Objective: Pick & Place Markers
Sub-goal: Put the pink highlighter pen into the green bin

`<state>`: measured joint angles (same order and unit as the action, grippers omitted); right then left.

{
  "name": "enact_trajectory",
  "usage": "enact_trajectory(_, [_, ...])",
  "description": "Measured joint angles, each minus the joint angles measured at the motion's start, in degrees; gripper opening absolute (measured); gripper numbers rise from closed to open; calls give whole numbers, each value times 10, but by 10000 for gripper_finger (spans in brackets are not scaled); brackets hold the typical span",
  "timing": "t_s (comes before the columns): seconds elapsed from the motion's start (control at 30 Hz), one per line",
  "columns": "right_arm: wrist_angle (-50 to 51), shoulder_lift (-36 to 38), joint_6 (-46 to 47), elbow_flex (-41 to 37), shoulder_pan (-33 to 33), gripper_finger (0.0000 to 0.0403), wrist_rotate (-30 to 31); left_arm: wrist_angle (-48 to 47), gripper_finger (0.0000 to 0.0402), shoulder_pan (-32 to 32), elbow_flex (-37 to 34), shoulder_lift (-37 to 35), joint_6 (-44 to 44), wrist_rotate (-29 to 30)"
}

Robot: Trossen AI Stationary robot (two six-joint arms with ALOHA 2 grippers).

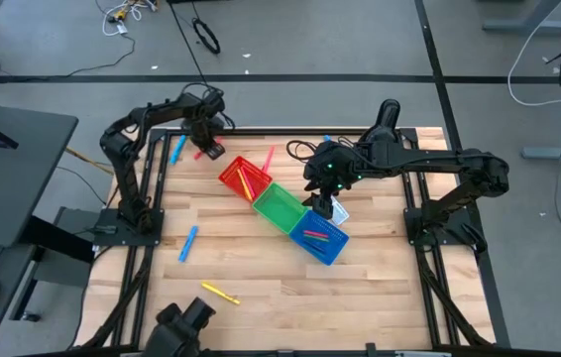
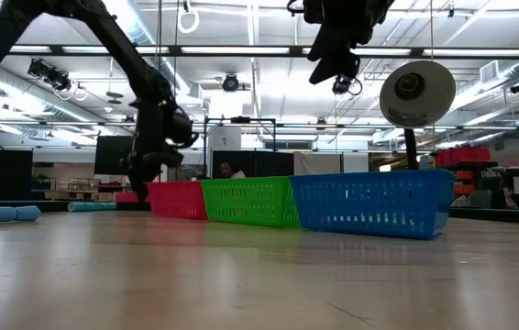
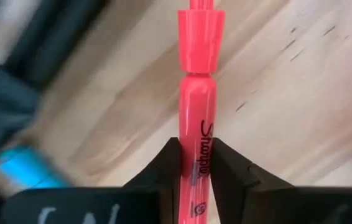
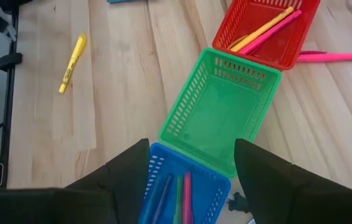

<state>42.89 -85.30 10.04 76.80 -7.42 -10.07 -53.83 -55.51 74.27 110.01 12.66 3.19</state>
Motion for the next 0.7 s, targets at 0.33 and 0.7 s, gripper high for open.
enact_trajectory(0.33, [-2,0,36,2,-4,235,-1,-25,62,53,0,-124,62,47])
enact_trajectory(0.7, [3,0,126,89,-36,235,-1,-63,62,170,1,-240,121,122])
